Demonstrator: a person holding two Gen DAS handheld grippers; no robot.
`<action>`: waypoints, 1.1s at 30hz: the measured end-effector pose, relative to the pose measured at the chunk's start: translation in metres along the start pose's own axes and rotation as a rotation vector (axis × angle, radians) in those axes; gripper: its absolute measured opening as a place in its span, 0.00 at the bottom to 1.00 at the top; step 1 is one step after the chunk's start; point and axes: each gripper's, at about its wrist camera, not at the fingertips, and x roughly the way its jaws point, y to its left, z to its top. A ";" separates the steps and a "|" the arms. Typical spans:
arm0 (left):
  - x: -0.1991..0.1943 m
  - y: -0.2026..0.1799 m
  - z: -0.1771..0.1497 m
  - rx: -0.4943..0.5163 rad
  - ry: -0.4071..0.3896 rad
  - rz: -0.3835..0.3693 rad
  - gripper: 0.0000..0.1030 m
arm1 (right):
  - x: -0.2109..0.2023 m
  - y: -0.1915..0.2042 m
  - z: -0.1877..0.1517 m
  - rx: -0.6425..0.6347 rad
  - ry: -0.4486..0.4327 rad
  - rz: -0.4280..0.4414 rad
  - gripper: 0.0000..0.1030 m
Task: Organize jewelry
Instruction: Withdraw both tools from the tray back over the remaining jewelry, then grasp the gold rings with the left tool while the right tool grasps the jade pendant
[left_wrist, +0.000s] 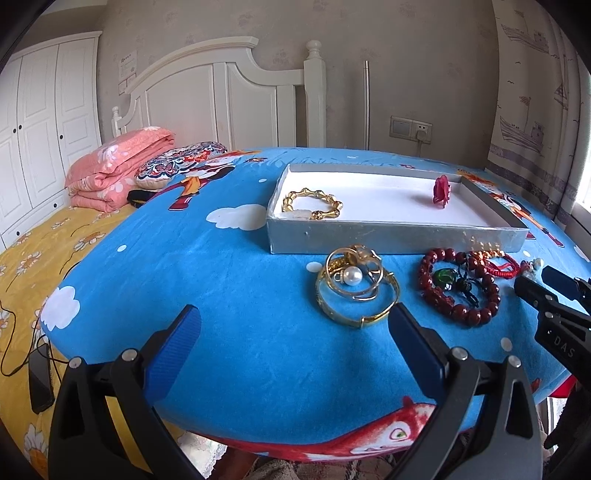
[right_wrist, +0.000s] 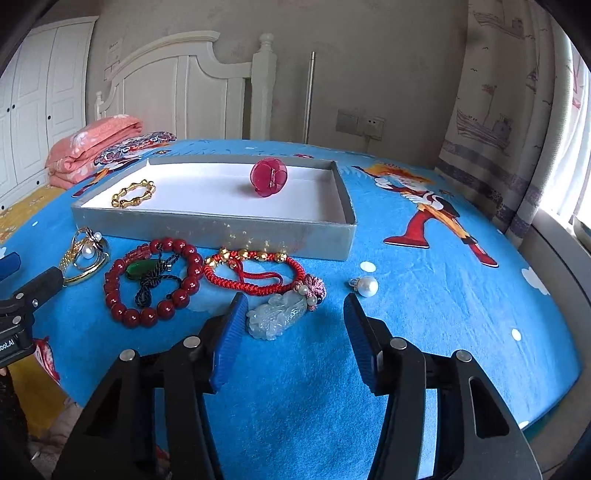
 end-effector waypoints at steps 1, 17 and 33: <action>-0.001 -0.001 0.000 0.005 -0.005 -0.003 0.95 | 0.000 0.001 0.000 -0.006 -0.002 0.006 0.27; 0.012 -0.011 0.022 0.027 -0.013 -0.024 0.95 | -0.006 -0.014 -0.009 0.009 -0.026 -0.039 0.22; 0.007 -0.021 0.020 0.091 -0.055 -0.079 0.37 | -0.016 -0.012 -0.010 0.004 -0.064 -0.023 0.22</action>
